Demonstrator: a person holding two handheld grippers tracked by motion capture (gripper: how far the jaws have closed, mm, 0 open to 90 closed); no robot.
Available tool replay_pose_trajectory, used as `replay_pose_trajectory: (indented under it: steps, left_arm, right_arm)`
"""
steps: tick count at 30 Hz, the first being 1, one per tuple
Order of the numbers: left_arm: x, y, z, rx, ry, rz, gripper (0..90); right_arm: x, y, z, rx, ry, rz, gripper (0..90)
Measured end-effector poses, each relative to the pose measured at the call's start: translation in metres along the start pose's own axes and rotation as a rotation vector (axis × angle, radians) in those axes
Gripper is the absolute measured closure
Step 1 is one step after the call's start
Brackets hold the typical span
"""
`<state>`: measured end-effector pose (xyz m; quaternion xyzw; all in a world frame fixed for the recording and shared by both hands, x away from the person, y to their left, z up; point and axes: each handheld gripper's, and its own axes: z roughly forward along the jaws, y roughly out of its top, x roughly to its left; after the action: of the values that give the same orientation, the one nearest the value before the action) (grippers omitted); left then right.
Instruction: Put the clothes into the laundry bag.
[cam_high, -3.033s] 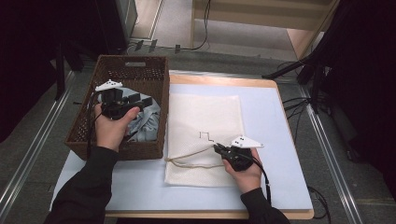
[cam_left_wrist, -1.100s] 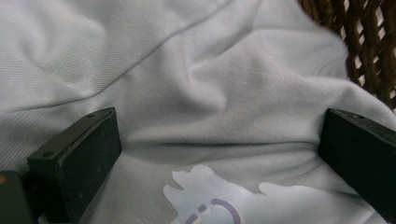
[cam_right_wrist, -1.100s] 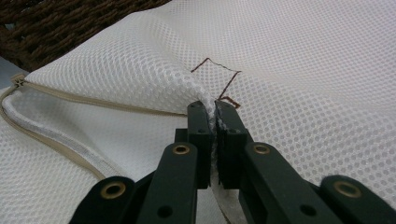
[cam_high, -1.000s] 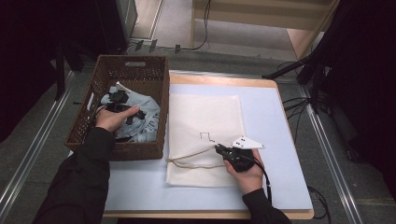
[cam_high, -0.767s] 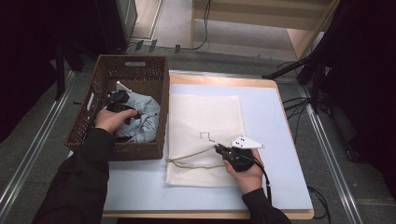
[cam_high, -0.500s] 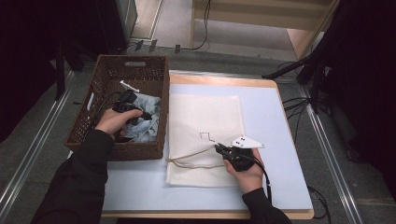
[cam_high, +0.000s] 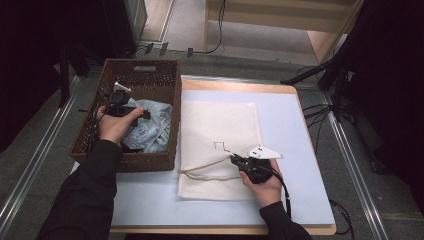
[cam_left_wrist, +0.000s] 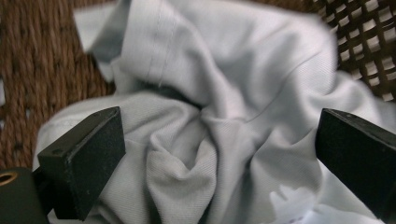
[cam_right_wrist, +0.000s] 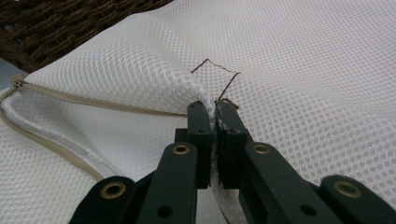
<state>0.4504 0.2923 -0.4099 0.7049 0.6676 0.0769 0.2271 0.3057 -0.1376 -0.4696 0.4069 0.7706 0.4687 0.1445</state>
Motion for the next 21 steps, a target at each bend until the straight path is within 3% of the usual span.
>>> replay_pose_trajectory:
  steps: [2, 4, 7, 8, 10, 12, 14, 15, 18, 20, 21]
  left_arm:
    - [0.000, -0.001, 0.010, 0.090, 0.013, -0.010, 5.9]
    - [-0.004, -0.001, 0.011, 0.099, 0.012, -0.003, 8.8]
    - [-0.008, -0.001, 0.009, 0.090, 0.003, 0.047, 32.5]
    - [-0.009, -0.002, 0.009, 0.088, -0.002, 0.060, 46.7]
    - [-0.011, -0.002, 0.008, 0.097, -0.029, 0.089, 59.6]
    - [-0.012, -0.001, 0.006, 0.082, -0.058, 0.077, 68.9]
    - [-0.012, 0.000, 0.003, 0.049, -0.065, 0.069, 71.7]
    - [-0.012, 0.001, -0.001, 0.018, -0.090, 0.077, 72.2]
    - [-0.014, 0.001, -0.010, -0.064, -0.207, 0.093, 71.7]
    - [-0.013, 0.000, -0.010, -0.077, -0.266, 0.077, 68.2]
    - [-0.013, 0.000, -0.010, -0.078, -0.292, 0.068, 61.9]
  right_arm:
    - [0.000, 0.000, 0.000, 0.004, 0.001, 0.005, 86.8]
    - [0.000, 0.000, 0.000, 0.005, 0.002, 0.004, 86.8]
    - [0.000, 0.000, 0.000, 0.004, 0.003, 0.004, 86.8]
    - [0.000, 0.000, 0.000, 0.005, 0.003, 0.005, 86.9]
    - [0.000, 0.000, 0.000, 0.005, 0.004, 0.005, 86.9]
    - [0.000, 0.000, 0.000, 0.003, 0.003, 0.003, 86.9]
    - [-0.001, 0.000, 0.000, 0.001, 0.003, 0.003, 86.9]
    - [-0.001, 0.000, 0.000, 0.001, 0.004, 0.002, 86.9]
    - [-0.001, 0.000, 0.000, 0.002, 0.003, 0.002, 86.9]
    - [-0.001, 0.000, 0.000, 0.005, 0.004, 0.006, 86.9]
    - [-0.001, 0.000, 0.001, 0.005, 0.003, 0.006, 86.9]
